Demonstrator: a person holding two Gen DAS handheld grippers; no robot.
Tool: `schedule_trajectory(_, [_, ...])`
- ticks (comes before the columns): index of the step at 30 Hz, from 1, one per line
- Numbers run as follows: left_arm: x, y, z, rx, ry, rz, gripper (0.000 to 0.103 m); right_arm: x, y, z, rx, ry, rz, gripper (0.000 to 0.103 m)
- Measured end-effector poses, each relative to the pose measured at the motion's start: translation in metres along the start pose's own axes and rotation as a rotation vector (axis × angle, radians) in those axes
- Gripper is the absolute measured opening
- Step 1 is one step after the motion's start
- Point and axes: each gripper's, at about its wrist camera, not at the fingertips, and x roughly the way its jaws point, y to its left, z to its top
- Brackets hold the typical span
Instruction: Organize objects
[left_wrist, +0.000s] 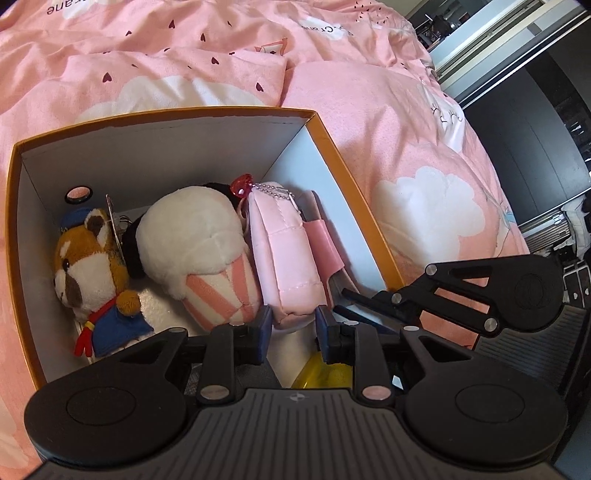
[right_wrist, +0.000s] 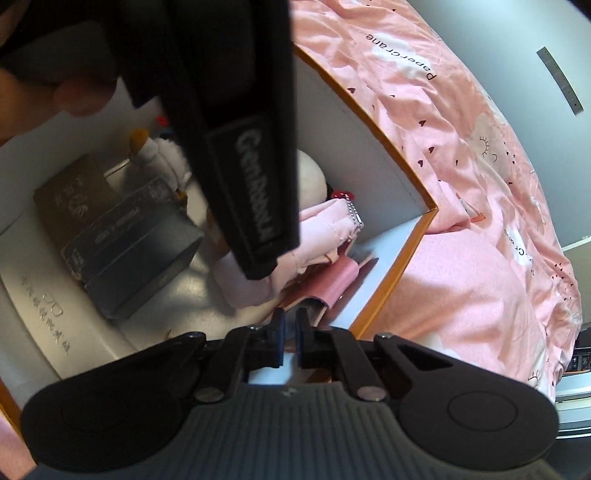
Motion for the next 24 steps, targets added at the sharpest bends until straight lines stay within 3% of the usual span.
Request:
schedule_trajectory(6, [0.005,-0.005,0.008,0.026,0.002,0.020,0.028,0.009,-0.015,0.003,0.031,-0.020,-0.030,0.000])
schedule_trajectory(15, [0.007,-0.011,0.008,0.050,-0.010,0.061,0.027,0.008,-0.031,0.004,0.111,-0.057,-0.019,0.001])
schedule_trajectory(19, [-0.012,-0.013,0.000,0.040,-0.055,0.065,0.027,-0.014,-0.035,-0.003,0.170,-0.094,-0.033,0.003])
schedule_trajectory(24, [-0.053,-0.026,-0.029,0.076,-0.177,0.090,0.031,-0.053,-0.036,-0.018,0.394,-0.190,0.031,0.010])
